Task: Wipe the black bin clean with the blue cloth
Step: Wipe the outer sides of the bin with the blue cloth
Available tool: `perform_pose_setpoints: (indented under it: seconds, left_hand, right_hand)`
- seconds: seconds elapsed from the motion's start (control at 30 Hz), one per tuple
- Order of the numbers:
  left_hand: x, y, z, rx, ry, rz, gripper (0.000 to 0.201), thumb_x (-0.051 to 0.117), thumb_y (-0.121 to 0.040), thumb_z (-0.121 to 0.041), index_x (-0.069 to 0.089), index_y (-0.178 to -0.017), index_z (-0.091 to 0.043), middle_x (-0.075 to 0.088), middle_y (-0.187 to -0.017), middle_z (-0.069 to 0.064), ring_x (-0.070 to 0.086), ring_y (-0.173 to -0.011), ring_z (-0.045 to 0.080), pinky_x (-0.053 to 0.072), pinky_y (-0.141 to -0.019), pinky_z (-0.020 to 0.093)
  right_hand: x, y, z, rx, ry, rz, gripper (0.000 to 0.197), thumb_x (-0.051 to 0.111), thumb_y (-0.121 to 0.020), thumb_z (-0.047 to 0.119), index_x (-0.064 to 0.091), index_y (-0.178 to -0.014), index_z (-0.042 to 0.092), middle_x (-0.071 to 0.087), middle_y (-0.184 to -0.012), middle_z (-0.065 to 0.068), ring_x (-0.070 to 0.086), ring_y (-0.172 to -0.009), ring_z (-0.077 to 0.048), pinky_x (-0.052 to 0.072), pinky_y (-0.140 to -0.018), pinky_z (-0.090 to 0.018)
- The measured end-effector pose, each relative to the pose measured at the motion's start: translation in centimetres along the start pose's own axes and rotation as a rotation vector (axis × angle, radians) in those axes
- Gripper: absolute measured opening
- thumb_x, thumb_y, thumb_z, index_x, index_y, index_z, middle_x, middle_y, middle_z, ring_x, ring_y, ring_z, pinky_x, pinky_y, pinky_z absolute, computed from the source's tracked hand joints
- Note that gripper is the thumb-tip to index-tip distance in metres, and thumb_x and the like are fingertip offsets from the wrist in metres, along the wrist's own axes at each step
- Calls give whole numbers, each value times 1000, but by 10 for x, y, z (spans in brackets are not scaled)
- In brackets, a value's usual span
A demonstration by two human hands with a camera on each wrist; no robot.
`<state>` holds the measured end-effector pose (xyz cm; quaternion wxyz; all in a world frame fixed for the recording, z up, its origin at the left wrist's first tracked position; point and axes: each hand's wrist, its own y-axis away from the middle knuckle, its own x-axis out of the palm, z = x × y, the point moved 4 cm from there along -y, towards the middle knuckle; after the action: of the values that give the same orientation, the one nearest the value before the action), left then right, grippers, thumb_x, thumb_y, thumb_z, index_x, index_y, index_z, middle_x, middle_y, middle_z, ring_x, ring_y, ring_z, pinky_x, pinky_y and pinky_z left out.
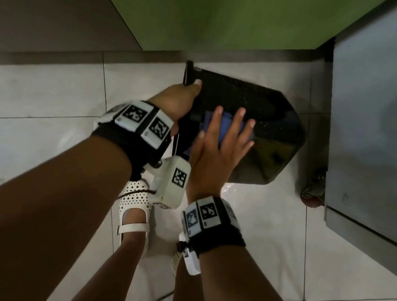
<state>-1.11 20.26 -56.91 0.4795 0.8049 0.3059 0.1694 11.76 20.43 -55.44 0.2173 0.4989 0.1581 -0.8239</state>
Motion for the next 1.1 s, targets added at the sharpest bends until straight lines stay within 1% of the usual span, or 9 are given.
perform_pose_setpoints:
  seconds: [0.1, 0.2, 0.43, 0.57, 0.67, 0.77, 0.87, 1.0, 1.1]
  left_hand:
    - [-1, 11, 2, 117, -43, 13, 58, 33, -91, -54, 44, -129, -12, 55, -124, 6, 55, -114, 23, 44, -100, 41]
    - [-10, 4, 12, 202, -75, -16, 85, 40, -64, -80, 51, -124, -21, 59, -125, 7, 57, -115, 25, 40, -104, 46]
    - [-15, 19, 33, 258, -54, -105, 57, 35, -83, -61, 47, -124, -24, 58, -125, 4, 56, -114, 21, 43, -102, 45]
    - [-14, 16, 46, 227, -191, -110, 44, 26, -92, -55, 51, -116, -27, 62, -112, 3, 62, -96, 27, 56, -75, 51]
    - [-14, 14, 57, 194, -178, -122, 37, 28, -94, -52, 54, -84, -28, 60, -79, 2, 56, -72, 25, 49, -58, 36]
    - [-13, 11, 64, 170, -187, -133, 43, 25, -94, -51, 55, -84, -22, 57, -72, 0, 52, -65, 21, 43, -55, 29]
    - [-15, 9, 63, 134, -246, -103, 57, 20, -91, -59, 57, -90, -16, 61, -77, 3, 56, -69, 18, 48, -63, 28]
    - [-9, 8, 49, 96, -156, -30, 78, 14, -80, -74, 52, -127, -24, 60, -124, 11, 55, -114, 26, 38, -106, 41]
    - [-9, 9, 42, 172, -99, -207, 63, 16, -92, -58, 50, -129, -19, 57, -126, 5, 53, -113, 19, 38, -103, 31]
  right_hand:
    - [4, -15, 20, -83, -1, -4, 43, 41, -94, 28, 44, -136, 19, 44, -141, -19, 29, -135, -39, 23, -108, -58]
    - [7, -27, 20, -43, 14, -15, 44, 43, -94, 26, 44, -137, 15, 44, -141, -22, 35, -134, -40, 26, -108, -55]
    - [18, -46, -17, 58, 71, -24, 40, 41, -92, 26, 56, -122, 5, 48, -136, -24, 41, -129, -42, 31, -105, -55]
    - [17, -43, -51, 142, 122, 19, 44, 34, -94, 28, 56, -121, 2, 44, -139, -25, 37, -131, -44, 27, -107, -55]
    - [17, -39, -73, 202, 122, 79, 50, 27, -94, 32, 53, -125, 2, 38, -144, -23, 31, -135, -43, 23, -110, -55]
    - [10, -45, -91, 253, 136, 99, 48, 28, -98, 31, 42, -136, 6, 31, -149, -18, 25, -139, -39, 21, -113, -52]
    - [6, -54, -103, 348, 158, 167, 49, 28, -101, 29, 26, -145, 9, 20, -155, -14, 15, -143, -33, 15, -116, -45]
    - [5, -50, -104, 316, 234, 173, 49, 27, -102, 30, 26, -145, 9, 18, -155, -16, 14, -143, -34, 14, -116, -46]
    - [9, -44, -102, 306, 251, 142, 52, 22, -101, 35, 25, -147, 12, 19, -154, -17, 13, -143, -35, 12, -116, -46]
